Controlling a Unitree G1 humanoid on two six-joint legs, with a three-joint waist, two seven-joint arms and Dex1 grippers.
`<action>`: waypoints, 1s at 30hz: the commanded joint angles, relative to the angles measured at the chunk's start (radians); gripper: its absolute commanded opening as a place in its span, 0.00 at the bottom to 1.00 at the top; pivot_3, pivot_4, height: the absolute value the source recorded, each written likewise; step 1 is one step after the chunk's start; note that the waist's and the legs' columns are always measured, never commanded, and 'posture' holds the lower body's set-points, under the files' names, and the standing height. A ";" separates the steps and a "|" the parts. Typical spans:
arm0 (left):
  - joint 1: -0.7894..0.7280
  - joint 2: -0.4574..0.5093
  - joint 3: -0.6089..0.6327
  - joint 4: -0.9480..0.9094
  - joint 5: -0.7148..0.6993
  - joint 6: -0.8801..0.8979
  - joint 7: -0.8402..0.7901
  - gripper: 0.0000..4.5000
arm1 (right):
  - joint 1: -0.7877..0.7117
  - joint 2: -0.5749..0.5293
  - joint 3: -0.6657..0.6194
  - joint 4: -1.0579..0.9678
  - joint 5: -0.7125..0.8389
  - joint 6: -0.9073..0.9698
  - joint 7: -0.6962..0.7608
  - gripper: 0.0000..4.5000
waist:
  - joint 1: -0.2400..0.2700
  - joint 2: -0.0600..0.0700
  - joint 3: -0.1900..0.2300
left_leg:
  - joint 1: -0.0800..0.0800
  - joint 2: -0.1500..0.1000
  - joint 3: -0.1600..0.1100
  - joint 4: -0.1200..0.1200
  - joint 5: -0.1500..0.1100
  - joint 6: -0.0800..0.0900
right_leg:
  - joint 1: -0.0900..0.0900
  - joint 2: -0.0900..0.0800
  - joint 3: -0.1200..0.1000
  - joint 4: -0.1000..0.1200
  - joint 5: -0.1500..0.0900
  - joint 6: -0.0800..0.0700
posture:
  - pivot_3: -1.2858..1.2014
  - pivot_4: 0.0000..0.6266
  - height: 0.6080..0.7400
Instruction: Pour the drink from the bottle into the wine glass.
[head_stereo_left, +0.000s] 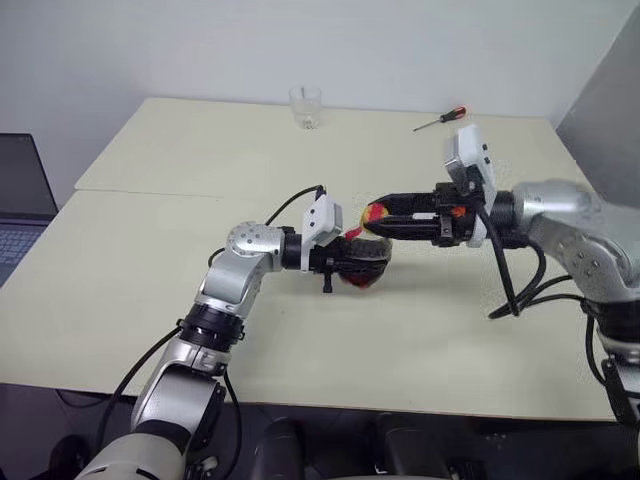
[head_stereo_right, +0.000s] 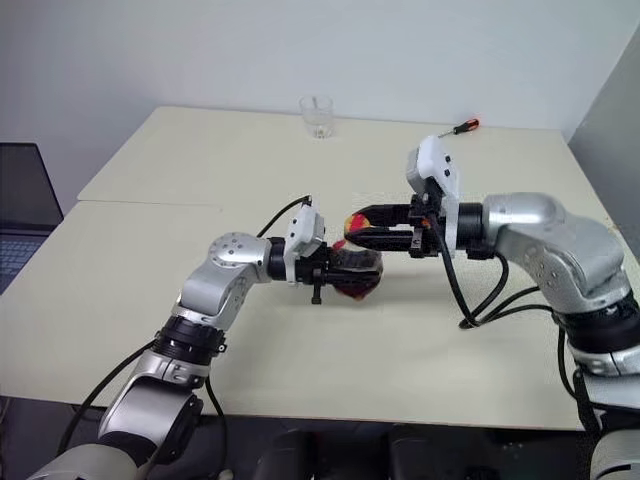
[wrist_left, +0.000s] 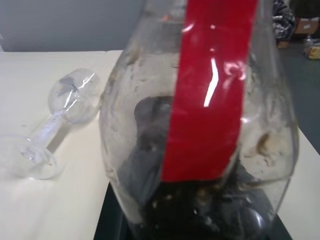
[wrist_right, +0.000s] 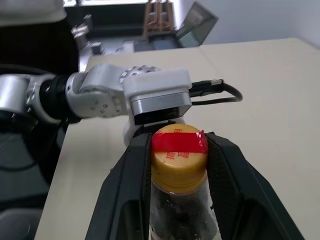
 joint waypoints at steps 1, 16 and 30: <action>-0.020 -0.001 0.019 -0.060 -0.017 0.013 0.019 0.20 | -0.066 0.048 0.112 0.090 -0.091 -0.065 0.255 0.28 | -0.001 0.000 0.000 | 0.000 0.000 0.000 0.000 0.000 0.000 | 0.000 0.000 0.000 0.000 0.000 0.000 | 0.52 0.24 1.00; -0.030 -0.016 0.013 -0.049 -0.014 0.015 0.028 0.20 | -0.064 0.078 -0.006 0.088 -0.132 0.025 0.384 0.50 | 0.001 0.002 0.001 | 0.000 0.000 0.000 0.001 0.000 0.000 | 0.000 -0.001 0.000 0.001 0.002 -0.004 | 0.52 0.24 1.00; -0.038 -0.013 0.034 -0.025 -0.028 0.020 0.027 0.20 | 0.001 0.153 -0.490 -0.200 0.137 0.277 -0.174 1.00 | 0.001 0.003 0.002 | 0.000 0.000 0.000 0.002 0.000 0.000 | 0.000 -0.001 0.000 0.003 0.002 -0.004 | 0.52 0.24 1.00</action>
